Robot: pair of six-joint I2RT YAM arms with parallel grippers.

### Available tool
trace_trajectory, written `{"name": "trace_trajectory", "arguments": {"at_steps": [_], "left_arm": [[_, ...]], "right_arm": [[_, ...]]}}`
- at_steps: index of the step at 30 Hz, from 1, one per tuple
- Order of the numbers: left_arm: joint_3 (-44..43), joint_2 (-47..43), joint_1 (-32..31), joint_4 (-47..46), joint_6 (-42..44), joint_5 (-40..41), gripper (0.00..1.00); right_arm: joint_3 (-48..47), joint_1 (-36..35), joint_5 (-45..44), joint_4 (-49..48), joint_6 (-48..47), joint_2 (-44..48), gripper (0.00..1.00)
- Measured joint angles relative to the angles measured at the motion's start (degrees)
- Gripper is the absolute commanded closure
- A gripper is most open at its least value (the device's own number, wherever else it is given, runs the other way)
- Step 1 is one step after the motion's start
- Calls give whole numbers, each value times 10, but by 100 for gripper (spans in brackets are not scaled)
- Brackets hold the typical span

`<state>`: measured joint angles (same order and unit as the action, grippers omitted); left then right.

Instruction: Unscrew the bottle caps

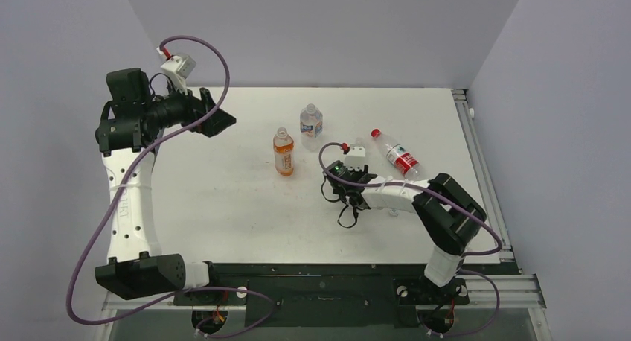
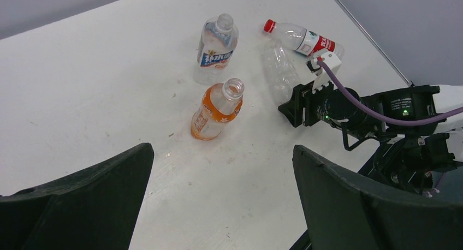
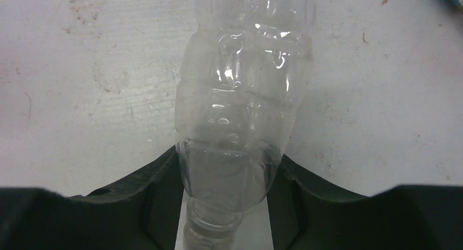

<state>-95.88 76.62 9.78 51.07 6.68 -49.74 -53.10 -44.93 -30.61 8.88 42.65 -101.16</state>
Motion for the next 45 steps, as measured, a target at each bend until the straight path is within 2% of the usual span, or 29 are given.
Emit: {"name": "trace_trajectory", "arguments": {"at_steps": [5, 9, 12, 17, 21, 23, 30, 37, 43, 45], "left_arm": [[-3, -13, -14, -8, 12, -13, 3], [54, -76, -28, -67, 30, -26, 3], [119, -151, -34, -139, 49, -39, 3], [173, -247, -41, -263, 127, -65, 3], [217, -296, -57, -342, 252, -84, 3], [239, -313, -84, -349, 361, -88, 3], [286, -329, -194, -314, 707, -79, 4], [332, -334, -246, -294, 890, -57, 3], [332, -333, -266, -274, 960, -33, 1], [332, -333, -277, -268, 971, -23, 9]], "right_arm": [[5, -9, -10, 37, 1, 94, 68], [-13, -13, -1, 71, -7, 225, 71], [-79, -13, 37, 112, -22, 284, 71], [-247, -17, 150, 181, -52, 301, 69], [-382, -18, 273, 239, -71, 277, 69], [-439, -21, 342, 258, -76, 256, 68], [-511, -73, 494, 314, -82, 192, 66], [-535, -116, 557, 348, -81, 155, 66], [-561, -129, 586, 359, -81, 140, 67], [-567, -129, 593, 362, -81, 135, 67]]}}
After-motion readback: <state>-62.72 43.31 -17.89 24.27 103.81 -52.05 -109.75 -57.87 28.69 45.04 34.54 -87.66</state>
